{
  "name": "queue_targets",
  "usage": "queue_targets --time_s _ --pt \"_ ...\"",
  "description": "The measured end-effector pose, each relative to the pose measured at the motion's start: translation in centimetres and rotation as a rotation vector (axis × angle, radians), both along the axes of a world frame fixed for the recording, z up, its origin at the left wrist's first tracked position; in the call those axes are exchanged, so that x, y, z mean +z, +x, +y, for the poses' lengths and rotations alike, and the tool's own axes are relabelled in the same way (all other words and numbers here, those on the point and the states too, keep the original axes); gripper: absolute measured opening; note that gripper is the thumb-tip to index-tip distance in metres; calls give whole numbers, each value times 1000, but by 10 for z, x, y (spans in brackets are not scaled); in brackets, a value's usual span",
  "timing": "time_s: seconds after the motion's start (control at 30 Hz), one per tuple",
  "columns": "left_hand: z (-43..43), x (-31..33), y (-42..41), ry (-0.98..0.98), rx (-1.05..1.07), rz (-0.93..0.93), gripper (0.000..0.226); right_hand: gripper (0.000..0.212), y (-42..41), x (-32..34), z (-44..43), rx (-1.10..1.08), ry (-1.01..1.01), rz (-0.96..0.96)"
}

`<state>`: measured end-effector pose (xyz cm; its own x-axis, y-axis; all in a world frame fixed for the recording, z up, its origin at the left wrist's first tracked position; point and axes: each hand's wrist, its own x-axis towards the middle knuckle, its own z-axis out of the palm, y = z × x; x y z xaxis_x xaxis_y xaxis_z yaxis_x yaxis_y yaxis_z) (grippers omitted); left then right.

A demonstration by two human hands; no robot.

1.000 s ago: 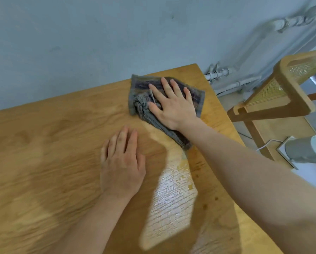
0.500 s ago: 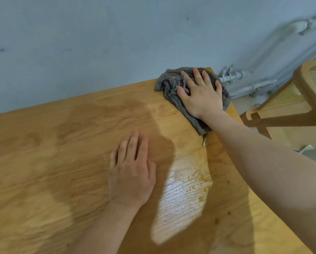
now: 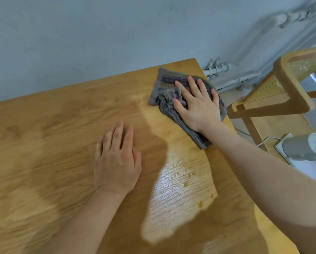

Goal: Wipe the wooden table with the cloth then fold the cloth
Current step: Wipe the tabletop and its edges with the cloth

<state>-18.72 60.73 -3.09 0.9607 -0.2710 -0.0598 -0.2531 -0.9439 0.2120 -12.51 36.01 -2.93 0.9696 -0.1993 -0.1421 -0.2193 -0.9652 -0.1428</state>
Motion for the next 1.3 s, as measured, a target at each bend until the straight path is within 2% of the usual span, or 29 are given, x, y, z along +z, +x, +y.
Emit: queue_targets --time_s 0.13,0.37,0.6,0.67,0.73,0.8,0.97,1.1,1.17,1.3 --pt "1 0 -1 -14 7 -22 55 63 35 -2 -8 -49 26 10" --pt "-1 2 -3 -38 4 -33 54 64 -36 2 -17 -221 36 37" --pt "-3 5 -3 -39 -4 -51 56 63 -145 -3 100 -111 22 -58" --pt "0 5 -5 -25 -32 -46 52 60 -174 -4 136 -33 49 -40" --pt "2 4 -6 -26 -30 -32 50 60 -184 -3 137 77 49 -9" --pt "2 4 -4 -41 -17 -46 50 61 -173 -4 106 103 36 -24" --pt "-1 3 -3 -60 15 -39 50 63 -82 -2 11 -155 22 7" --pt "-1 3 -3 -74 29 -40 49 64 -52 -3 -1 -207 53 18" --pt "-2 3 -5 -60 30 -51 49 62 -79 -5 14 -202 48 -25" --pt "-3 5 -5 -54 26 -43 49 59 -192 0 71 -134 24 -57"
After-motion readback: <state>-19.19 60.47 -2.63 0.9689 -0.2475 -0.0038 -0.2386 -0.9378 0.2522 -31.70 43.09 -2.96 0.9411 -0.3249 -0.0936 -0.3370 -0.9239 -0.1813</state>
